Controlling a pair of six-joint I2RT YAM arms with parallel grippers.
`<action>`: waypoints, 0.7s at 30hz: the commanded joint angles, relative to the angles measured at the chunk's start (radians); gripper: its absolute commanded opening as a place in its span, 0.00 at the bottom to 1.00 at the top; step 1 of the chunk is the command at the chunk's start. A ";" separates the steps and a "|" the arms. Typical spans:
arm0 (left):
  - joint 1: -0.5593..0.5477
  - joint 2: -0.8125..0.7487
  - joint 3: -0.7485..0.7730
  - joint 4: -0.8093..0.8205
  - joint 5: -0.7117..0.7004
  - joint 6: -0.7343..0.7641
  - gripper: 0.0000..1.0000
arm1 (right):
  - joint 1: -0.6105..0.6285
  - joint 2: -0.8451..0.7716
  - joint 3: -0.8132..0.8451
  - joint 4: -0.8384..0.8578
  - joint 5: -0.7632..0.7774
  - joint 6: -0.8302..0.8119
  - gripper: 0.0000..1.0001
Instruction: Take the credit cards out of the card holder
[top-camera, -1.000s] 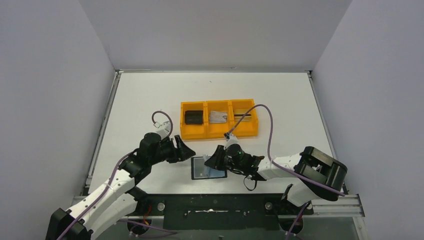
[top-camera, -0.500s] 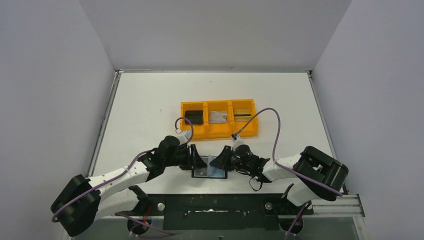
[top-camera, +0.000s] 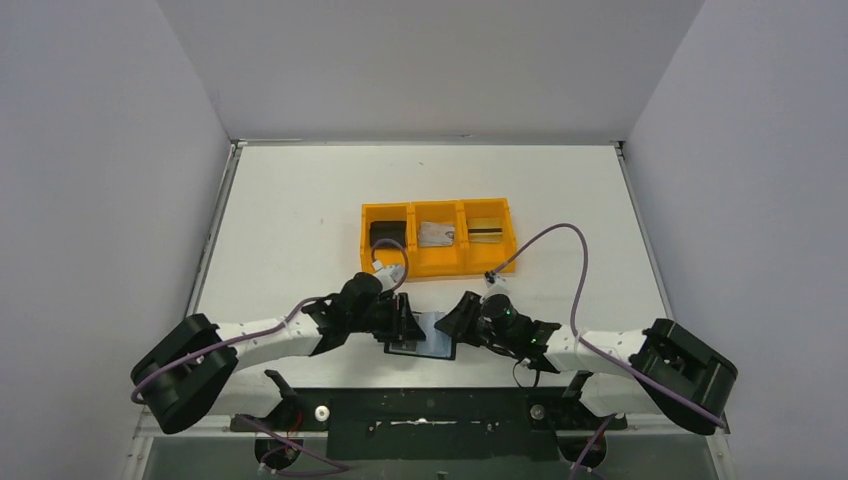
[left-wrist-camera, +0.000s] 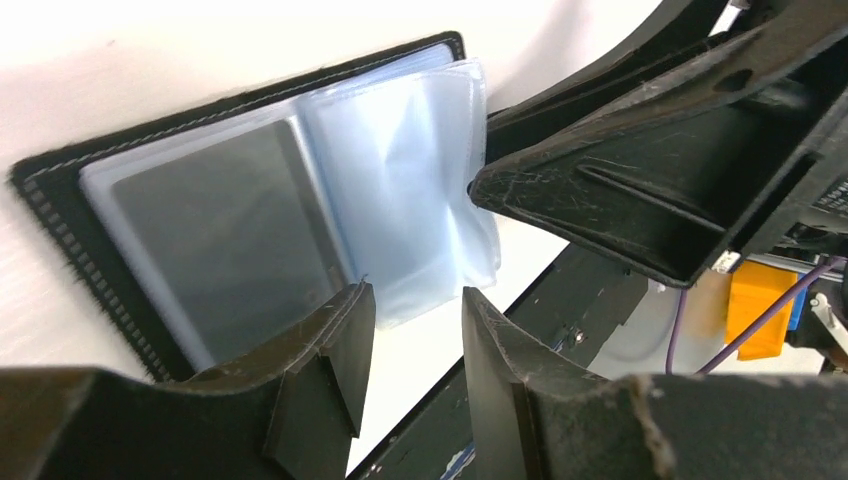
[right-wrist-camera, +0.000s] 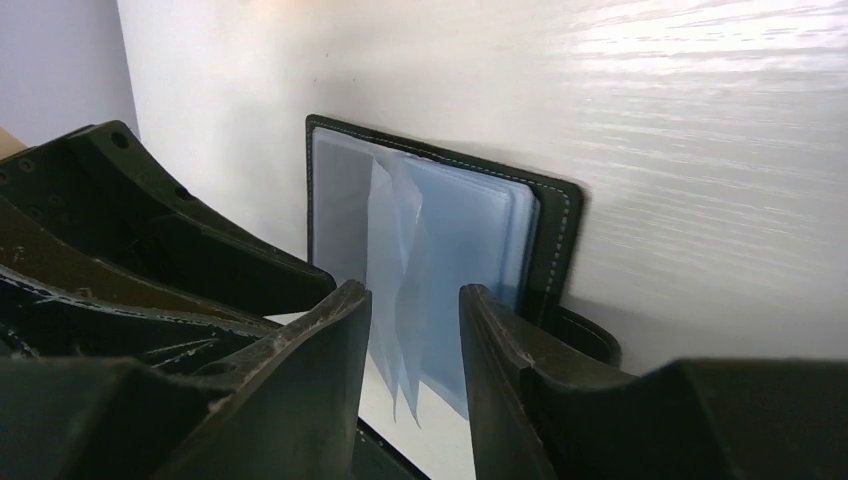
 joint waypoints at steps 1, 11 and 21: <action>-0.040 0.087 0.098 0.112 0.005 0.017 0.36 | 0.019 -0.118 0.025 -0.183 0.131 0.005 0.40; -0.098 0.307 0.181 0.155 0.047 0.033 0.31 | 0.091 -0.320 0.092 -0.429 0.312 -0.004 0.47; -0.105 0.058 0.153 0.077 -0.108 0.051 0.36 | 0.133 -0.297 0.150 -0.463 0.371 -0.029 0.52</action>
